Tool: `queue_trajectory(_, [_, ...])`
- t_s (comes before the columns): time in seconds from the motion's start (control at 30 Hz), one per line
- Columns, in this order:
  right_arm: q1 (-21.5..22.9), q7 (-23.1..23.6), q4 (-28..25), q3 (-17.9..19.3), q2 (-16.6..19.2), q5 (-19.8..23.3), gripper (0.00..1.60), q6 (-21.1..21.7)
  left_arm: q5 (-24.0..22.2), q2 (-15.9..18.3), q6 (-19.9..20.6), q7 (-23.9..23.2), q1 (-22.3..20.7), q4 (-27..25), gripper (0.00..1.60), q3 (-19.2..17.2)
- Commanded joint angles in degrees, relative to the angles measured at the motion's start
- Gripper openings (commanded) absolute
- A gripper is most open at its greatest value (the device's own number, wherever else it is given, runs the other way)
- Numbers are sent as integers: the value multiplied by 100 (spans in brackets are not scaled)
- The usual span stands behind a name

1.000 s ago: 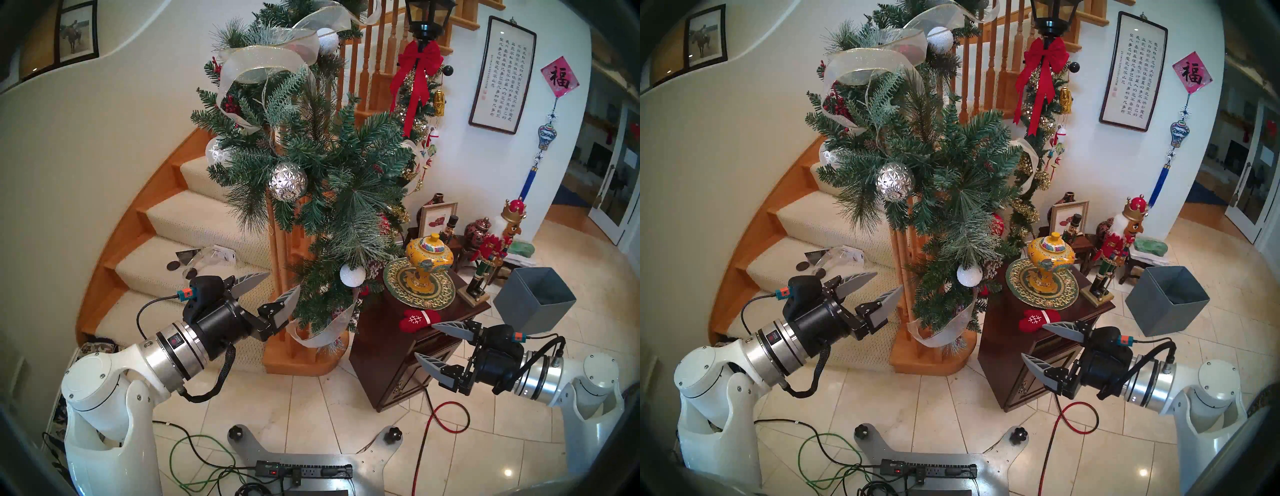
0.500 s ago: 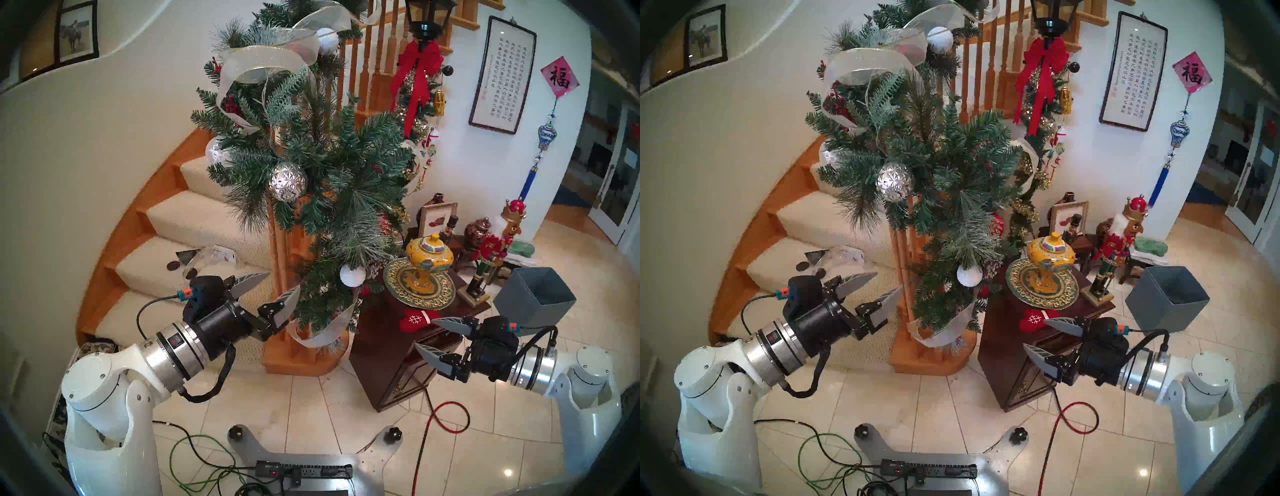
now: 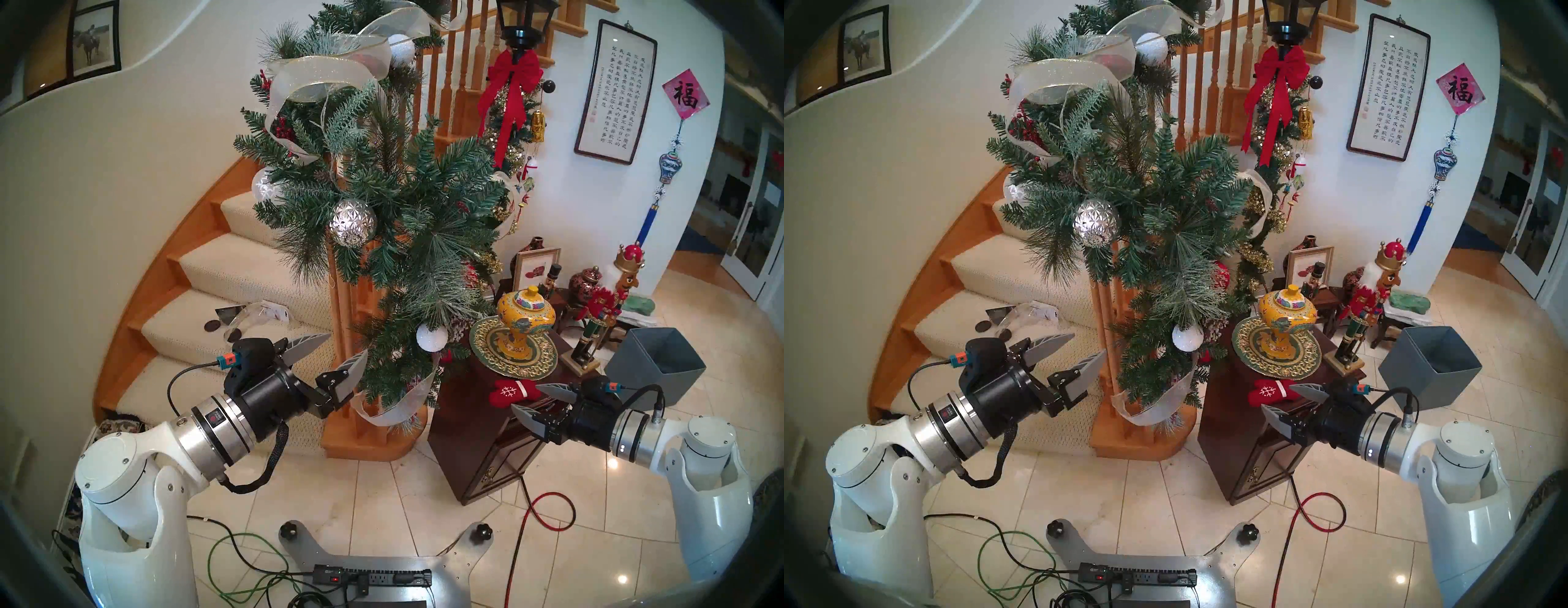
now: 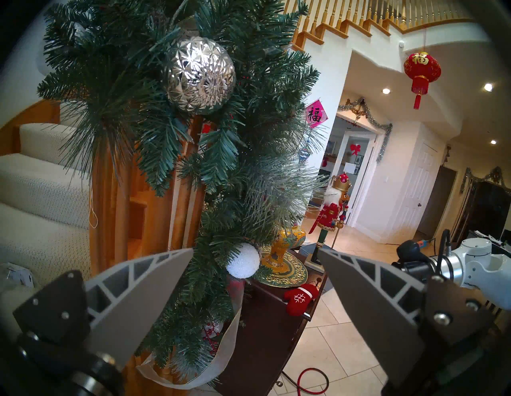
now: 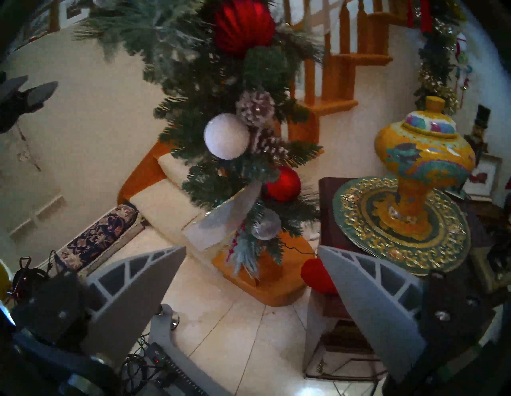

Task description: Hang the ornament onto the Christmas-tree-style decoration

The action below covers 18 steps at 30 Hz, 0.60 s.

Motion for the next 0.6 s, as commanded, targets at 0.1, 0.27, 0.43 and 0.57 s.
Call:
queue_trajectory(0.1, [589,-626,188,-76,-43,-159,160,229,1,3,-3,0,-3,-28,160,-1])
queue_trajectory(0.27, [834,-856,431,-97,-67,-118,160,414,2,2,-3,0,-3,-28,160,-1])
queue_trajectory(0.43, [1017,-1021,617,-119,-64,-100,160,680,2,2,-3,0,-3,-28,160,-1])
queue_trajectory(0.57, [1077,-1071,710,-154,-44,-93,160,852,2,2,-3,0,-3,-28,160,-1])
